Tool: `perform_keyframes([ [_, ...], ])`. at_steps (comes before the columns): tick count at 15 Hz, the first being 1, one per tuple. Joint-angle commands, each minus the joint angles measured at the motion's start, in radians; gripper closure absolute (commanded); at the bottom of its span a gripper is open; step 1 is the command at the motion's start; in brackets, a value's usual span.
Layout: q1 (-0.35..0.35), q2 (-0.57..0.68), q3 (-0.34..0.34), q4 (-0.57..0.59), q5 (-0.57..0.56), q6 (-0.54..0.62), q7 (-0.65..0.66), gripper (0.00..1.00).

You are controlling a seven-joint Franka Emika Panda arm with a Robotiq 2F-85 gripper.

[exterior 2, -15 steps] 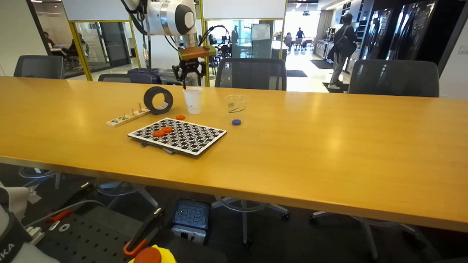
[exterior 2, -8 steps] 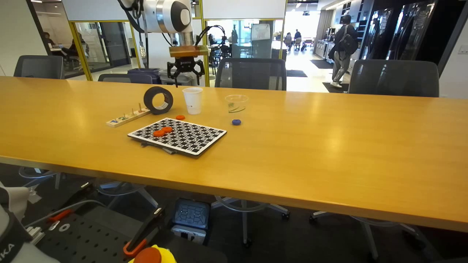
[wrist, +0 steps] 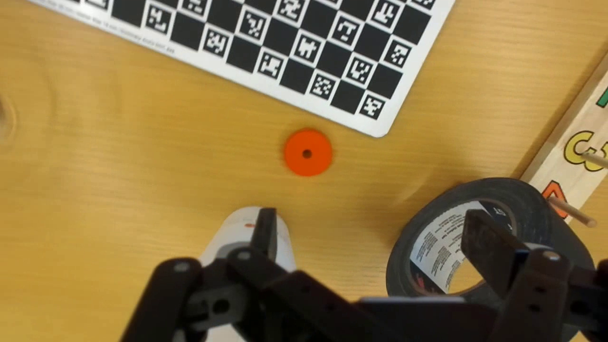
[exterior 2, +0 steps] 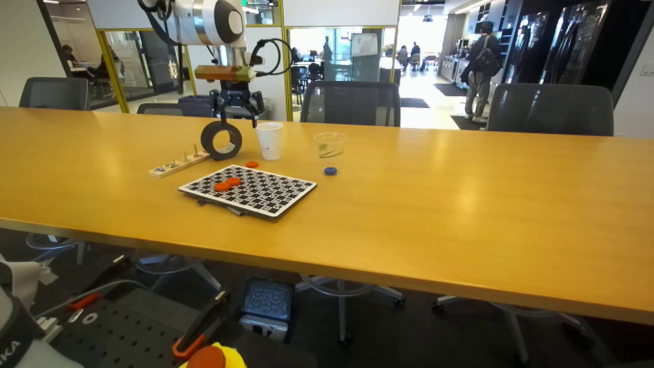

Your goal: Put the orange discs in the white cup and the blue disc in the clear cup

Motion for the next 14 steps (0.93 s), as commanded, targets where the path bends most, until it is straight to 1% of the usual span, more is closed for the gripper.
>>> perform_keyframes([
  [1,0.042,-0.052,-0.032,-0.096,0.024,0.035,0.173,0.00],
  [4,0.047,-0.024,-0.043,-0.120,0.033,0.074,0.256,0.00],
  [7,0.047,0.013,-0.061,-0.136,0.023,0.146,0.290,0.00],
  [10,0.039,0.049,-0.074,-0.133,0.035,0.203,0.288,0.00],
  [14,0.032,0.096,-0.078,-0.113,0.071,0.243,0.271,0.00],
])
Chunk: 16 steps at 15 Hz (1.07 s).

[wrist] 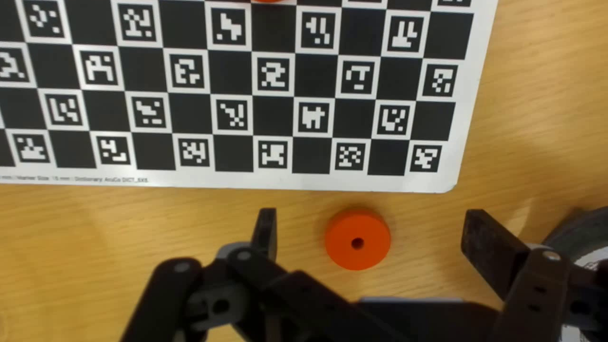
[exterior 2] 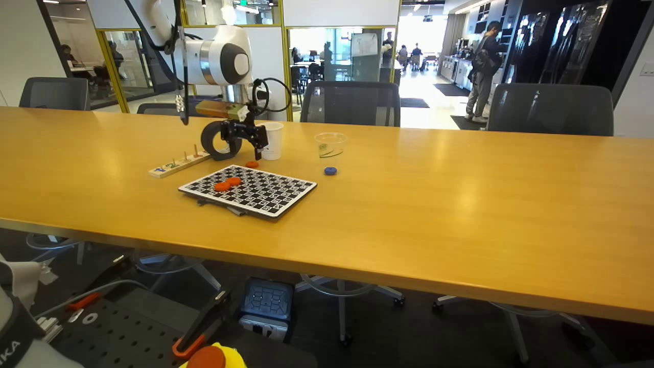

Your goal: Put the orange discs in the white cup and the blue disc in the clear cup

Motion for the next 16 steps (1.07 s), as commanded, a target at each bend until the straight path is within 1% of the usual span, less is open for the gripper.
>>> perform_keyframes([
  [1,0.000,0.033,-0.003,0.021,0.047,0.041,-0.009,0.00],
  [7,0.007,0.062,-0.010,0.036,0.056,0.065,-0.009,0.00],
  [16,0.011,0.104,-0.015,0.100,0.048,0.045,-0.014,0.00],
])
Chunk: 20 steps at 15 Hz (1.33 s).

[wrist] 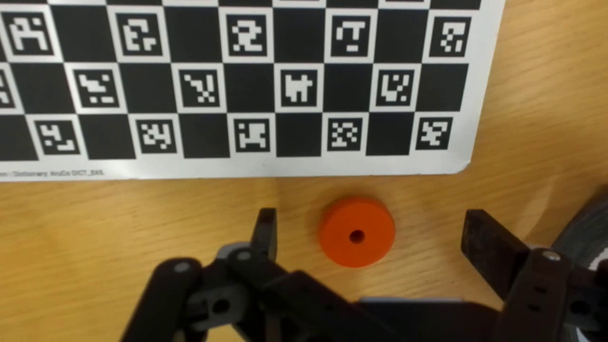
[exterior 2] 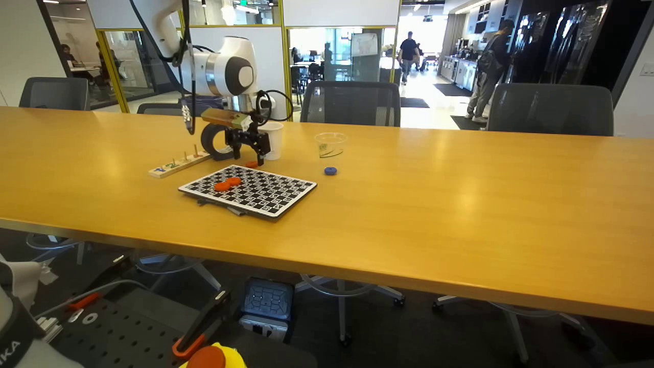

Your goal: Put the orange discs in the white cup and the blue disc in the clear cup

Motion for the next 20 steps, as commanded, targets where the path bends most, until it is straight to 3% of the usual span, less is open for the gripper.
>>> perform_keyframes([
  [1,0.011,0.032,-0.011,0.053,0.014,-0.004,-0.013,0.00],
  [9,0.014,0.046,-0.020,0.067,0.012,-0.001,-0.003,0.00],
  [10,0.015,0.045,-0.022,0.064,0.011,0.005,-0.002,0.25],
  [12,0.016,0.040,-0.025,0.061,0.012,-0.002,0.001,0.34],
  [18,0.015,0.029,-0.037,0.066,0.016,-0.054,0.016,0.81],
  [20,0.021,0.022,-0.044,0.069,0.010,-0.088,0.031,0.81],
])
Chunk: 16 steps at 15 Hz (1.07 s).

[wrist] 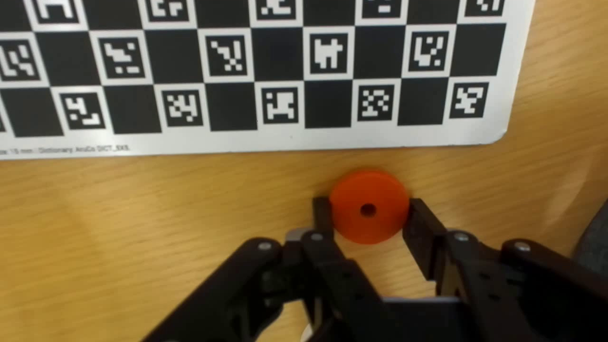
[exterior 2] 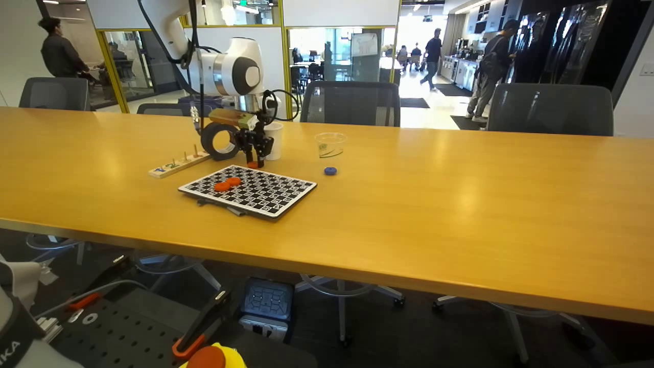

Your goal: Put the orange discs in the white cup and the blue disc in the clear cup

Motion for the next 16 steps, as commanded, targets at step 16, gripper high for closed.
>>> perform_keyframes([
  [16,0.034,-0.270,-0.074,-0.047,-0.070,-0.149,0.189,0.80],
])
